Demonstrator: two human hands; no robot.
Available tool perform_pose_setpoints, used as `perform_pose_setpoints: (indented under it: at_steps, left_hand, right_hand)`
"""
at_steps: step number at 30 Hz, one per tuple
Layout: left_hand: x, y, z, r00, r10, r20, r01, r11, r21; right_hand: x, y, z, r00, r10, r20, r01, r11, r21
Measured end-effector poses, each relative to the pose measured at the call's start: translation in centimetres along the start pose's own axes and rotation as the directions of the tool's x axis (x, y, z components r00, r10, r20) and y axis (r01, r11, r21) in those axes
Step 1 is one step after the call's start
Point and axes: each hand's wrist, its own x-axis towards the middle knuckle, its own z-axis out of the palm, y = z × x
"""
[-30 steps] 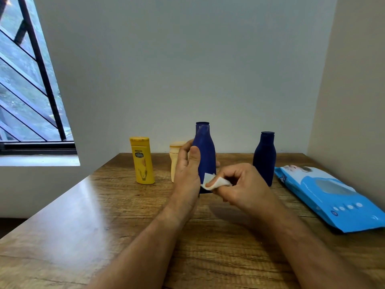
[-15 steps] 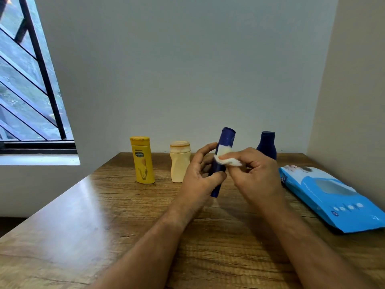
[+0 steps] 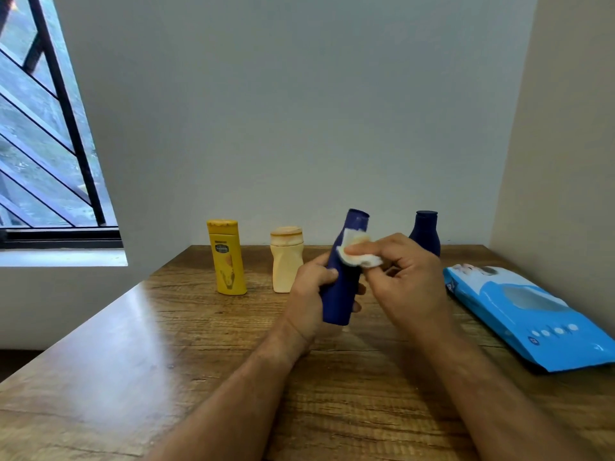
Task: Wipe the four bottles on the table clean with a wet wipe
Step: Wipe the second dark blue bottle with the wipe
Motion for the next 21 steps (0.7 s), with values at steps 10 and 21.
perform_pose_setpoints:
  at_steps: [10, 21]
  left_hand:
    - [0.12, -0.12, -0.10, 0.996, 0.085, 0.026, -0.089, 0.958, 0.271]
    - [0.11, -0.26, -0.09, 0.986, 0.168, -0.011, -0.156, 0.940, 0.304]
  right_hand:
    - [0.40, 0.01, -0.43, 0.977, 0.053, -0.207, -0.059, 0.998, -0.020]
    - [-0.04, -0.32, 0.11, 0.997, 0.025, 0.076, -0.029, 0.999, 0.045]
